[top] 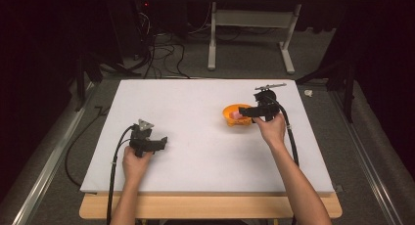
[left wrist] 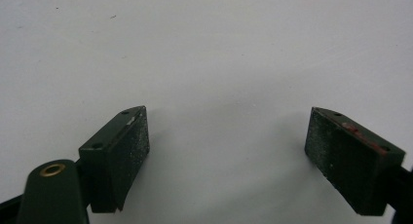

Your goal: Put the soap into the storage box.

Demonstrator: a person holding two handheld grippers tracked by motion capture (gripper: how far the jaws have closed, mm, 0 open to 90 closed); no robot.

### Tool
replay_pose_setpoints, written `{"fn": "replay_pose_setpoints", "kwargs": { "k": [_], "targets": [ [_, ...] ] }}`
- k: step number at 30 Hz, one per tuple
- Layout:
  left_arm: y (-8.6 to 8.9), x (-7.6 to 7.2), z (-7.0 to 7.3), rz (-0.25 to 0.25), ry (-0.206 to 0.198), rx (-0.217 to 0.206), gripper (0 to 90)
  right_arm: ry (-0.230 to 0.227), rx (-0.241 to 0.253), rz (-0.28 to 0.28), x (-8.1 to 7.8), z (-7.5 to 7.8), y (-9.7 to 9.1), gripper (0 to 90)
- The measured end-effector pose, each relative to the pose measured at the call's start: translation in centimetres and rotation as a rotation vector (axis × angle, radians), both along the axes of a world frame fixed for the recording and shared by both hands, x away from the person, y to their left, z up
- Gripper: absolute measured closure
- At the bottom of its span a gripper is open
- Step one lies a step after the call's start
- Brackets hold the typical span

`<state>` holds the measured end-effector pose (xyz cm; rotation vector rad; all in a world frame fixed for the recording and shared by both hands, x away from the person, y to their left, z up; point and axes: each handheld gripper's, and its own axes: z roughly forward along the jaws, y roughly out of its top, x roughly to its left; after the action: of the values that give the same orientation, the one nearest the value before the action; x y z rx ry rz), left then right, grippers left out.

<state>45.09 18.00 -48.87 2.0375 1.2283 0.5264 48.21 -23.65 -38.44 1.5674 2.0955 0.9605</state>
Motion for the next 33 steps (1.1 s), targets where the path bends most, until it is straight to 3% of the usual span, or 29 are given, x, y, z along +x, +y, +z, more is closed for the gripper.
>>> {"fn": "replay_pose_setpoints", "kwargs": {
  "k": [12, 33],
  "targets": [
    [0.0, 0.0, 0.0, 0.000, 0.000, 0.000, 16.8, -0.048, 0.006, -0.006, -1.8, 1.4, -1.6, 15.5],
    [0.0, 0.0, 0.0, 0.000, 0.000, 0.001, 16.8, -0.116, 0.046, -0.031, -5.1, 2.0, -4.7, 17.2]
  ]
}}
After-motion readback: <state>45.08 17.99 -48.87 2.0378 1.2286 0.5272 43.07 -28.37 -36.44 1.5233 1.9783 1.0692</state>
